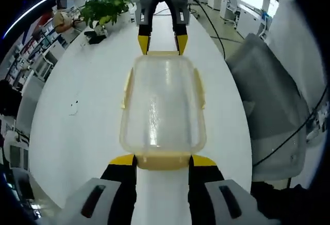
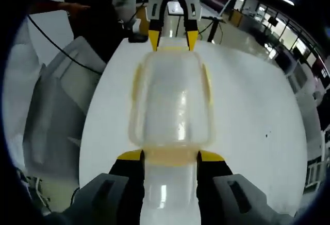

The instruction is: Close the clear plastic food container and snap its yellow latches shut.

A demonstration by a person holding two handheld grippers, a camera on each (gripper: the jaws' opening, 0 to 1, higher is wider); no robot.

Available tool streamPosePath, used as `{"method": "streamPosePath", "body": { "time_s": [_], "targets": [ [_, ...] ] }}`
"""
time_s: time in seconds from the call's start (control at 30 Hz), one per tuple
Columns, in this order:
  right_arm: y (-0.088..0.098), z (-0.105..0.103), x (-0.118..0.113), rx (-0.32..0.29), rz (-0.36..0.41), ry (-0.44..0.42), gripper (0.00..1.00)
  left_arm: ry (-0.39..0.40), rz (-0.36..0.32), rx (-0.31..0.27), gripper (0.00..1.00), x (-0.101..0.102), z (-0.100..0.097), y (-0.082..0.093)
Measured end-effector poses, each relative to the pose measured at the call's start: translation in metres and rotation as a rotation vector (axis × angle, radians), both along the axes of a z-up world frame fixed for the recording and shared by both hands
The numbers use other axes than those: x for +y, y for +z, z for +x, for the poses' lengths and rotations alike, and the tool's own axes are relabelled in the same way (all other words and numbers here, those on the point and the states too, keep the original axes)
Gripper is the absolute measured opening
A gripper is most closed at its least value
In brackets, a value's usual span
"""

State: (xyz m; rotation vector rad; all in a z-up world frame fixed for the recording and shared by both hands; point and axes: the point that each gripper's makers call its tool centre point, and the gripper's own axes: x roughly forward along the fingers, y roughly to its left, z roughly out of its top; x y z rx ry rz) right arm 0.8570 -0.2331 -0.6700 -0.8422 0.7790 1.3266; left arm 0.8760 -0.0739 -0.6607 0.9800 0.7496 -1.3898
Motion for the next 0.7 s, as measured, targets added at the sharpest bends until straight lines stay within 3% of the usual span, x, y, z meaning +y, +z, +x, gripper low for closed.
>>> {"method": "streamPosePath", "body": {
  "time_s": [0.43,0.7],
  "targets": [
    [-0.013,-0.005,-0.068,0.007,-0.021,-0.041,0.36,-0.036,-0.022,0.013,0.33,-0.070,0.000,-0.013],
    [-0.021,-0.005,-0.097,0.017,-0.024,-0.059,0.36,-0.048,-0.040,0.008,0.33,-0.098,0.001,-0.022]
  ]
}}
